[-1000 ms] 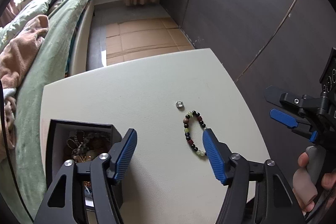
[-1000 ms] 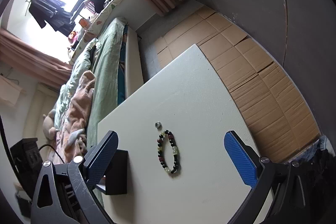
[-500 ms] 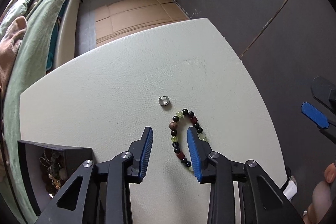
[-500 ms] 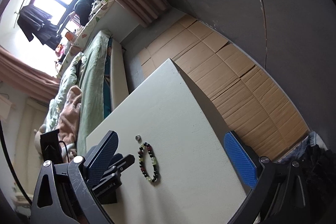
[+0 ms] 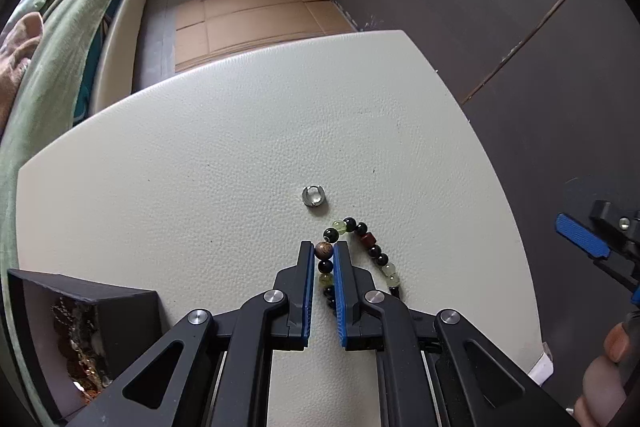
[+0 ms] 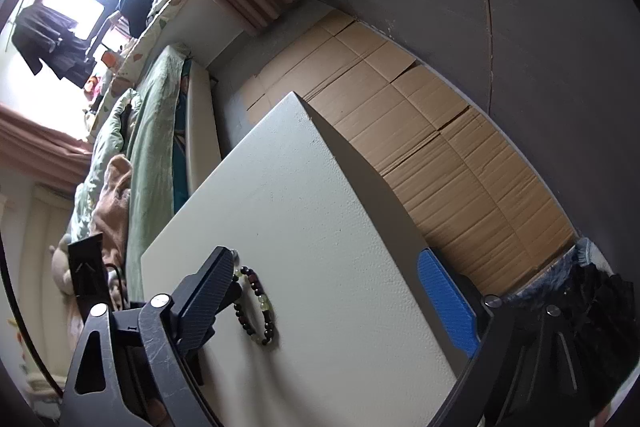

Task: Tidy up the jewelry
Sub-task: 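Grasp the dark-and-green bead bracelet with the left tool, then lift the bead bracelet with the left tool while the right tool grasps the silver ring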

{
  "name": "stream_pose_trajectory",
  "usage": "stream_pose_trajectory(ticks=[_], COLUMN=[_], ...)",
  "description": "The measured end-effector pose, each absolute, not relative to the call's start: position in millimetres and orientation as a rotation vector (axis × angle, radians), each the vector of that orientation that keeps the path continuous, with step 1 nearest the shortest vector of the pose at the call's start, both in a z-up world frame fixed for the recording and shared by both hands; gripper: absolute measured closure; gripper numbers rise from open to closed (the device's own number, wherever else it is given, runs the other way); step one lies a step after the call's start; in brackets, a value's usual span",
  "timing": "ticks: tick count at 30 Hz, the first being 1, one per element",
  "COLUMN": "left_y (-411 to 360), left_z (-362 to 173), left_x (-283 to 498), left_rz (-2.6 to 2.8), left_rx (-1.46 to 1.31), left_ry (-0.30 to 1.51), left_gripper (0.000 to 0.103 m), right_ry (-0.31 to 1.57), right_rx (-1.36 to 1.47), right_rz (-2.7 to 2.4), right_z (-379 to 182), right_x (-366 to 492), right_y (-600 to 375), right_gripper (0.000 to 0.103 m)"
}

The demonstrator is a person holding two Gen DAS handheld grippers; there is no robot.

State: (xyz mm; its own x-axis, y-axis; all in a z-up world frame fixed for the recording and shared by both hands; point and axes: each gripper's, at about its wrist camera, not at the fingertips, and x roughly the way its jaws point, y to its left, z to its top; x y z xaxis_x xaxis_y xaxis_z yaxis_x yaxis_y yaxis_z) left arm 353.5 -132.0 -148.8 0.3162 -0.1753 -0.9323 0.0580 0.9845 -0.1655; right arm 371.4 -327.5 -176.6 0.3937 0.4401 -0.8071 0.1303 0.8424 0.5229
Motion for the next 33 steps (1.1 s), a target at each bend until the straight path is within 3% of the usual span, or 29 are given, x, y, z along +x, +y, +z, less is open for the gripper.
stream_pose_trajectory(ticks=[12,22,25,33], left_y=[-88.6,-39.3,-27.2,-1.7], left_z=[-100.3,-71.1,-60.3,-46.3], left_x=[346.6,338.5,336.7,324.5], left_rz=[-0.153,-0.131,-0.131,-0.131], left_rx=[-0.194,-0.266,-0.28,-0.303], left_ry=[1.137,1.06,1.035,0.998], left_gripper=[0.094,0.094,0.094,0.094], right_ry=[1.238,1.239,1.249,1.246], right_rx=[0.459,0.363,0.338,0.226], right_rz=[0.321,0.353,0.359,0.351], right_z=[-187.4,-188.4,-191.8,-195.5], right_x=[387.0,394.7,397.3,402.9], right_y=[-271.1,-233.4,-222.6,-189.5], right_gripper=[0.045,0.051,0.059,0.068])
